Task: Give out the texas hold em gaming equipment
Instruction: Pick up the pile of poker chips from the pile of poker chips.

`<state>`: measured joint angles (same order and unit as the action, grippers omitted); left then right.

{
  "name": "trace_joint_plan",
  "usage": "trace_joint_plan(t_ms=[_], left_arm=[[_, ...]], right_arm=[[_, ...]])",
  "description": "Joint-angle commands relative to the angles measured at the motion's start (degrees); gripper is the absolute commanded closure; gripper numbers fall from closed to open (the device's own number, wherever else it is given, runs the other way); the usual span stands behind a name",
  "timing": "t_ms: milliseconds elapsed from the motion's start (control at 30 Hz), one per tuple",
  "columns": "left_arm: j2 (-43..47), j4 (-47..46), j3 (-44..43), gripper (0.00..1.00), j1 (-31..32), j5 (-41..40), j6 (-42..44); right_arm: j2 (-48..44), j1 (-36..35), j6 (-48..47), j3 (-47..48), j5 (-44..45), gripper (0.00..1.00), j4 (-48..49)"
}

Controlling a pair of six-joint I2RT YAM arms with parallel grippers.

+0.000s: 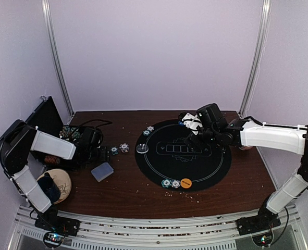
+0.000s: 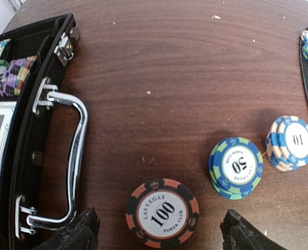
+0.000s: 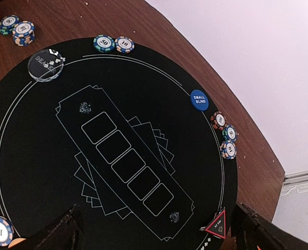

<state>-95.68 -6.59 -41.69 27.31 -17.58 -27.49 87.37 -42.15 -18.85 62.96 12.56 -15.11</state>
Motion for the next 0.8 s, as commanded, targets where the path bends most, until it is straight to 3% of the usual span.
trace_joint_plan(t_ms=[0,767], left_arm=[[-0.9,-3.7,-1.9,0.18,-0.6,-0.9,1.8],[-2.0,-5.2,-1.8,0.25,-1.3,2.0,2.4]], right_arm=[[0.9,-0.6,0.7,-0.2,1.3,0.00,0.4],[2.0,-0.7,0.7,0.0,1.8,0.00,0.3]])
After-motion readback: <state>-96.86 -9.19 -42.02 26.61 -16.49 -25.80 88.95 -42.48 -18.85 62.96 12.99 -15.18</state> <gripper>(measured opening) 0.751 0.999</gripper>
